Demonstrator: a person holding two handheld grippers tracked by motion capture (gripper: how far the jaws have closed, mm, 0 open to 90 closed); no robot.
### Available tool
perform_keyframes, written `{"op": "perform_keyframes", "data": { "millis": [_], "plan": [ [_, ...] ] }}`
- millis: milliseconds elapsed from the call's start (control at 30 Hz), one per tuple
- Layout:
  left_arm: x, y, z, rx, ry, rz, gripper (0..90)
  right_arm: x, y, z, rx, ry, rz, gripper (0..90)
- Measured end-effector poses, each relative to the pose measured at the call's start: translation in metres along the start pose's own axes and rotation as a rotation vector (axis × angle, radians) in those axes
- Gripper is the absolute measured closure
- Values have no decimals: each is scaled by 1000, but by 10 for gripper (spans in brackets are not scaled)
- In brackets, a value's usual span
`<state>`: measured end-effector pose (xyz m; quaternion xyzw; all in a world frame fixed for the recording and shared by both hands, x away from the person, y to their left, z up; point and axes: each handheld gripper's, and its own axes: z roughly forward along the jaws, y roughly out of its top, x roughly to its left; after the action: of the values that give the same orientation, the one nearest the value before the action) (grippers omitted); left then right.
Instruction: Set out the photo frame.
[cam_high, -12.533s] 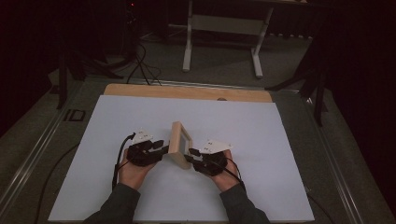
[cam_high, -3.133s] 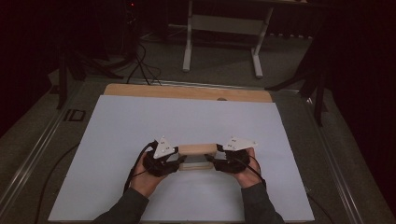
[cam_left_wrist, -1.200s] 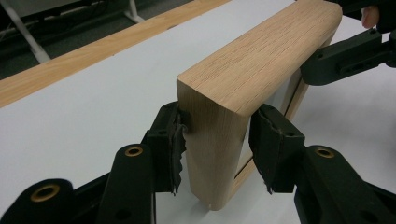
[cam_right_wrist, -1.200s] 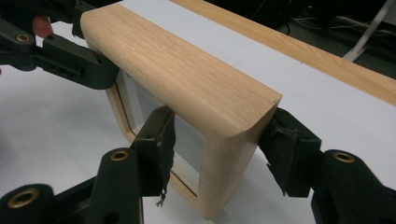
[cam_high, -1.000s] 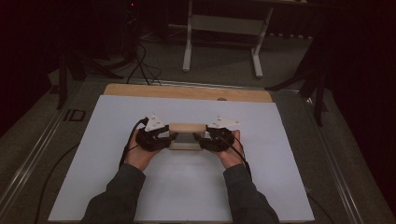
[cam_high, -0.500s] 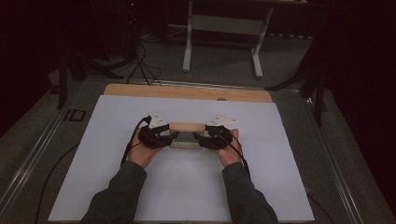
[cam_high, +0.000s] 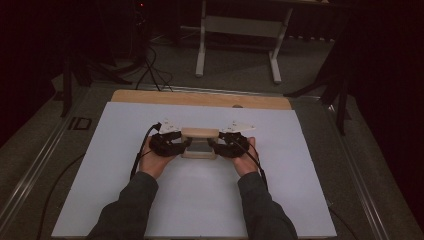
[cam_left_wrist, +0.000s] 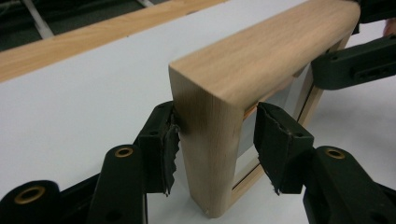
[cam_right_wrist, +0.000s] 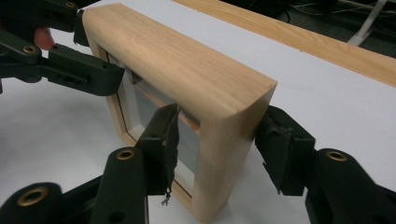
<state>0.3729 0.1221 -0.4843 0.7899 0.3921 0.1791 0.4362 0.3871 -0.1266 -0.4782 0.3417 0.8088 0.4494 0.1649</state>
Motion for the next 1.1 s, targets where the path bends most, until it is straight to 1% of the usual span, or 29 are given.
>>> {"op": "perform_keyframes", "data": {
  "millis": [67,100,133,267,333,367,433,600,700,867,1000,1100],
  "plan": [
    [0,0,1,2,-2,-4,493,-2,-1,-1,-2,7,2,512],
    [0,-1,2,7,-5,-20,489,-3,-1,-1,-1,12,3,521],
    [0,-2,3,10,-2,-24,486,-3,-1,-2,-1,12,7,526],
    [0,-2,4,9,-1,-33,486,-4,-3,-3,6,5,8,549],
    [0,-3,5,14,1,-37,489,-6,-5,-3,14,4,21,574],
    [1,-3,5,20,3,-33,491,-7,-5,-3,17,3,19,589],
    [1,-4,7,24,3,-41,496,-8,-6,-2,26,-1,17,613],
    [3,-4,8,32,1,-42,499,-9,-6,-1,27,2,22,619],
    [4,-5,10,31,2,-51,501,-9,-6,0,31,-2,21,624],
    [5,-6,13,49,2,-57,490,-10,-7,2,44,-8,24,628],
    [7,-8,16,69,12,-72,472,-10,-8,4,50,-10,26,606],
    [7,-9,17,85,16,-79,450,-10,-8,4,54,-9,31,566]
  ]
}}
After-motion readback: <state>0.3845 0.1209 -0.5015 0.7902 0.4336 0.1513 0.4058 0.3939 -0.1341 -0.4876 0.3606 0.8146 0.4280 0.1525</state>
